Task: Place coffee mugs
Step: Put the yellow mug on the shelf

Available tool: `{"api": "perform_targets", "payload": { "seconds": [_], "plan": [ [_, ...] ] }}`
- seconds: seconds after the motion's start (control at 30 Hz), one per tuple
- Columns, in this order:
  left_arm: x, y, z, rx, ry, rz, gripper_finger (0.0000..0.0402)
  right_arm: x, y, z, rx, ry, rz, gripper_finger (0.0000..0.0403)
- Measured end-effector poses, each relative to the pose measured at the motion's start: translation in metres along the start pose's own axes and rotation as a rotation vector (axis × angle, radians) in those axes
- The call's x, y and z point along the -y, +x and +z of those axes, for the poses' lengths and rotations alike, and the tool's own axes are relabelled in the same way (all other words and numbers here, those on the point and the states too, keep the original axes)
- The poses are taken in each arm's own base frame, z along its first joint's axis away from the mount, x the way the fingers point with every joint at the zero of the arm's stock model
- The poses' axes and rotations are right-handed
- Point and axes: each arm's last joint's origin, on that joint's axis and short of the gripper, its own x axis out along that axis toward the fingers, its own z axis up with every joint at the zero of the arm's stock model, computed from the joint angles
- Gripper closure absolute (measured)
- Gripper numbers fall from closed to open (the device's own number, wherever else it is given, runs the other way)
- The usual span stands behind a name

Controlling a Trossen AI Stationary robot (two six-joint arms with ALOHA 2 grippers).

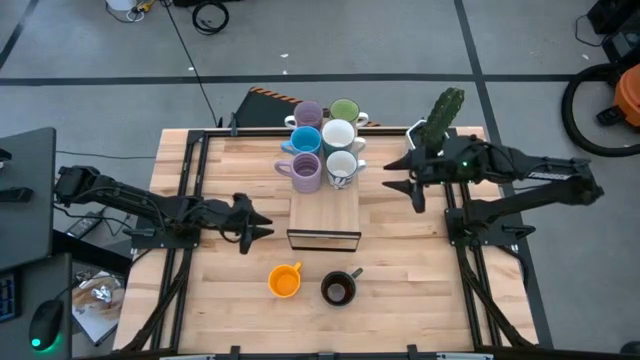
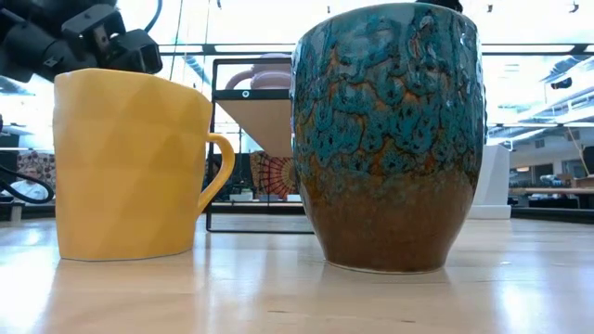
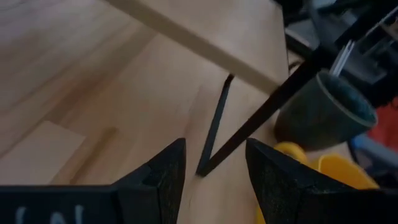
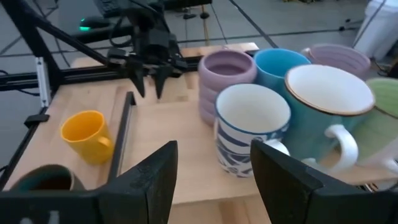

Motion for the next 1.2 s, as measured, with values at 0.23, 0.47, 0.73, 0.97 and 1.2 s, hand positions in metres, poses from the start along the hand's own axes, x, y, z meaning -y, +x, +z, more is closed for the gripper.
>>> {"api": "perform_targets", "payload": {
  "seconds": [0.23,0.47,0.73,0.97,1.2],
  "plan": [
    [0.002,0.000,-0.004,-0.090,0.107,-0.104,0.0228,-0.012,0.003,0.001,0.015,-0.026,0.014,0.0195],
    [0.008,-0.002,-0.008,-0.137,0.091,-0.191,0.0228,-0.025,0.007,-0.010,0.010,-0.048,-0.055,0.0195],
    [0.033,-0.008,-0.012,-0.165,-0.018,-0.284,0.0228,-0.042,0.021,-0.037,0.042,-0.088,-0.077,0.0195],
    [0.070,-0.022,-0.004,-0.106,0.033,-0.302,0.0228,-0.052,0.025,-0.041,0.137,-0.147,-0.107,0.0195],
    [0.092,-0.038,-0.003,-0.107,0.057,-0.245,0.0228,-0.066,0.028,-0.046,0.117,-0.181,-0.093,0.0195]
  ]
}}
